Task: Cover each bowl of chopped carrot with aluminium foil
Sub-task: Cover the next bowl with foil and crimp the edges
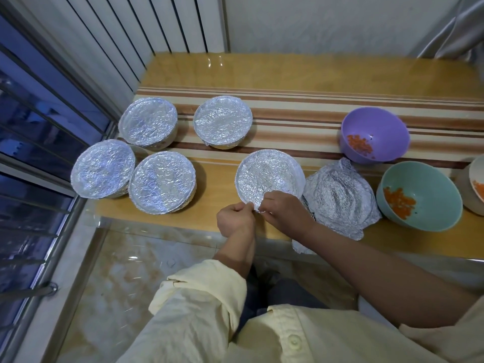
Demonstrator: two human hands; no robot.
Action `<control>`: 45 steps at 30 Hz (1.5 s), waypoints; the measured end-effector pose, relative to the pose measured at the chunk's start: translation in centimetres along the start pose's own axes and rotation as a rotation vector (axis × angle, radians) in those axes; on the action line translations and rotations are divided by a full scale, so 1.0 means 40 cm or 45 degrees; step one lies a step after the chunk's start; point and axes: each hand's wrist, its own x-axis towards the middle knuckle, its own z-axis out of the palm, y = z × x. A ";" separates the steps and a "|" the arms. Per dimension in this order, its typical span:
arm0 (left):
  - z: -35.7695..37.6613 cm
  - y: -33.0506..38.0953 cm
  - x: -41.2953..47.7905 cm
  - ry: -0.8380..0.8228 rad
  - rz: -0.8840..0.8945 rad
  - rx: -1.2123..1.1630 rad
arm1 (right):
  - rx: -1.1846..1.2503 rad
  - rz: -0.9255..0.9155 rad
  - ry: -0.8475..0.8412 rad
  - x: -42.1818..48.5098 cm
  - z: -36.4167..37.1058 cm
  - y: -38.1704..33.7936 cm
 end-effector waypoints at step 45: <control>-0.016 0.069 0.006 -0.047 0.235 0.662 | -0.080 0.003 -0.032 -0.019 -0.021 0.021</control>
